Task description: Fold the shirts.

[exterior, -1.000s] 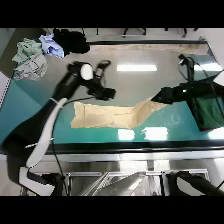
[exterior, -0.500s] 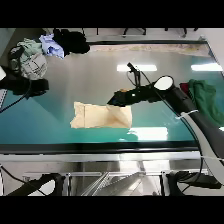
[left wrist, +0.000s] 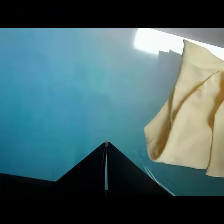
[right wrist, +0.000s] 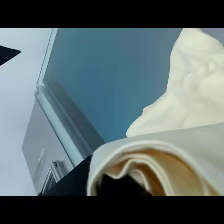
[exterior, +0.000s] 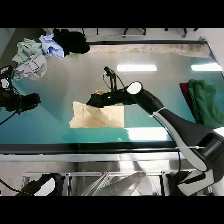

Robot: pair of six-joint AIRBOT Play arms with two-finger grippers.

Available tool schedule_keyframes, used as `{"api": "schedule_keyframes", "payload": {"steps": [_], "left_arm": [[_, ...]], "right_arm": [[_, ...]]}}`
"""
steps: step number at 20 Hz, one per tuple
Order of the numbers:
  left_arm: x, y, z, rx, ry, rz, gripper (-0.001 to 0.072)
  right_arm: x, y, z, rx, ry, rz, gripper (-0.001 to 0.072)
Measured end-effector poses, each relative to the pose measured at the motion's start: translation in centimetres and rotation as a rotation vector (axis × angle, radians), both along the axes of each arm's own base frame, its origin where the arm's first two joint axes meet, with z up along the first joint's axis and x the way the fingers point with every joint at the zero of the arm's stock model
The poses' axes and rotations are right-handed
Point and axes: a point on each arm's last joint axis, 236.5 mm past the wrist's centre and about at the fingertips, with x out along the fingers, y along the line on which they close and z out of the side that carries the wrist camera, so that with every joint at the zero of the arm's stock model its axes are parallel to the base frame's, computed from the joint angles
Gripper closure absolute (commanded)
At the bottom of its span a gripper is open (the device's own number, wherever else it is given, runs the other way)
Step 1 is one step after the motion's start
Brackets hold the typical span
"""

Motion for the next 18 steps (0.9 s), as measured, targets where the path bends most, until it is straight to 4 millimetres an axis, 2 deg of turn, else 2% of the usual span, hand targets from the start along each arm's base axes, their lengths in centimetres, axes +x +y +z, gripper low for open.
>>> {"api": "schedule_keyframes", "payload": {"steps": [4, 5, 6, 7, 8, 10, 11, 12, 13, 15, 18], "left_arm": [[-0.1, 0.1, -0.3, 0.000, 0.002, 0.004, 0.0697], [-0.1, 0.1, -0.3, 0.000, 0.002, 0.004, 0.0698], [-0.2, 0.1, -0.3, 0.001, 0.003, 0.003, 0.0697], [-0.2, 0.1, -0.3, 0.002, 0.003, 0.001, 0.0698], [-0.2, 0.1, -0.3, 0.003, 0.004, -0.003, 0.0697], [-0.2, 0.1, -0.4, 0.004, 0.007, -0.006, 0.0697], [-0.2, 0.1, -0.4, 0.004, 0.007, -0.006, 0.0697], [-0.2, 0.1, -0.4, 0.005, 0.007, -0.006, 0.0697], [-0.2, 0.1, -0.4, 0.005, 0.007, -0.007, 0.0697], [-0.3, 0.2, -0.4, 0.008, 0.007, -0.009, 0.0697], [-0.3, 0.0, -0.4, 0.000, 0.010, -0.010, 0.0697]], "right_arm": [[0.8, 3.6, -3.5, 0.083, 0.052, -0.052, 0.0691], [0.9, 4.3, -4.3, 0.110, 0.075, -0.062, 0.0661], [1.0, 4.9, -4.9, 0.136, 0.096, -0.077, 0.0427], [1.1, 5.4, -5.2, 0.163, 0.119, -0.089, 0.0071], [1.2, 5.8, -5.5, 0.186, 0.138, -0.099, 0.0014], [1.4, 6.0, -5.4, 0.224, 0.164, -0.106, 0.0016], [1.5, 5.8, -4.9, 0.249, 0.172, -0.101, 0.0042], [1.6, 5.5, -4.2, 0.275, 0.179, -0.089, 0.0099], [1.8, 4.9, -3.4, 0.296, 0.180, -0.076, 0.0098], [2.5, 3.1, -1.7, 0.315, 0.173, -0.051, 0.0099], [2.4, -1.6, -1.4, 0.181, 0.164, 0.012, 0.0092]]}}
